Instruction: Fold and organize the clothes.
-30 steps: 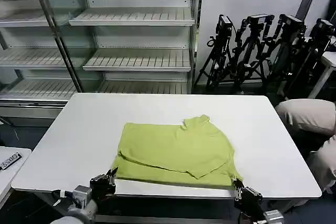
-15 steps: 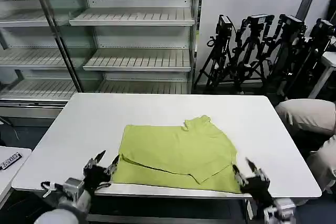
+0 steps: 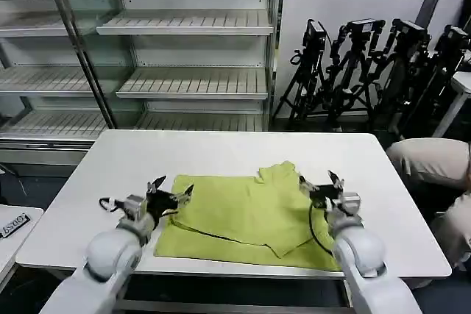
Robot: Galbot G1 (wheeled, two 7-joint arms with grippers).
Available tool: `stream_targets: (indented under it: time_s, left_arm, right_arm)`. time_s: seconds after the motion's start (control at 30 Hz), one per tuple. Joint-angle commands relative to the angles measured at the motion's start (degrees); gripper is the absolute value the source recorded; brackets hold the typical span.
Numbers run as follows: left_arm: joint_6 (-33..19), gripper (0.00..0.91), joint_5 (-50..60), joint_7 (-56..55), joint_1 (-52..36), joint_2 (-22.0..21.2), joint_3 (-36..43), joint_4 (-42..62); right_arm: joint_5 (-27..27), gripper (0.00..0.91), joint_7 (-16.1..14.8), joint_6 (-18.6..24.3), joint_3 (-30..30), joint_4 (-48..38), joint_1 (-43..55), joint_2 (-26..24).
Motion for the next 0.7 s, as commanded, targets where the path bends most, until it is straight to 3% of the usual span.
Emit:
stream_targets:
  time_s: [0.03,0.27,0.37,0.4,0.43,0.47,0.7]
  left_arm:
    - [1.6,0.907,-0.3,4.2,-14.6,-1.2,4.5,19.6]
    - [1.8,0.907,-0.8,6.0,-15.7,-1.1,4.7,22.8]
    - [1.8,0.907,-0.9,6.6,-15.4,-0.7,4.7,22.9]
    - [1.8,0.645,-1.0,7.1,-15.2,-0.7,4.6,22.9]
    - [1.8,0.272,-1.3,7.0,-15.0,-0.6,4.6,22.7]
    - [1.8,0.010,-1.7,7.0,-15.0,-0.7,4.6,22.7]
    - [1.8,0.020,-2.4,7.8,-14.5,-0.8,4.6,22.7]
  right_arm:
    - [0.5,0.907,1.4,-1.7,-4.8,-18.8,14.8,5.8]
    - [-2.1,0.907,-0.1,-2.8,-6.6,-21.9,16.4,7.7]
    - [-1.9,0.907,0.9,-4.4,-7.3,-22.4,16.6,8.1]
    - [-1.4,0.181,1.1,-4.5,-7.5,-22.6,16.7,8.1]
    - [-0.9,0.000,1.3,-4.5,-7.5,-23.2,16.6,8.1]
    - [-0.8,0.000,1.3,-4.5,-7.4,-23.3,16.6,8.0]
    - [1.8,0.000,1.2,-4.5,-7.1,-23.8,16.4,7.8]
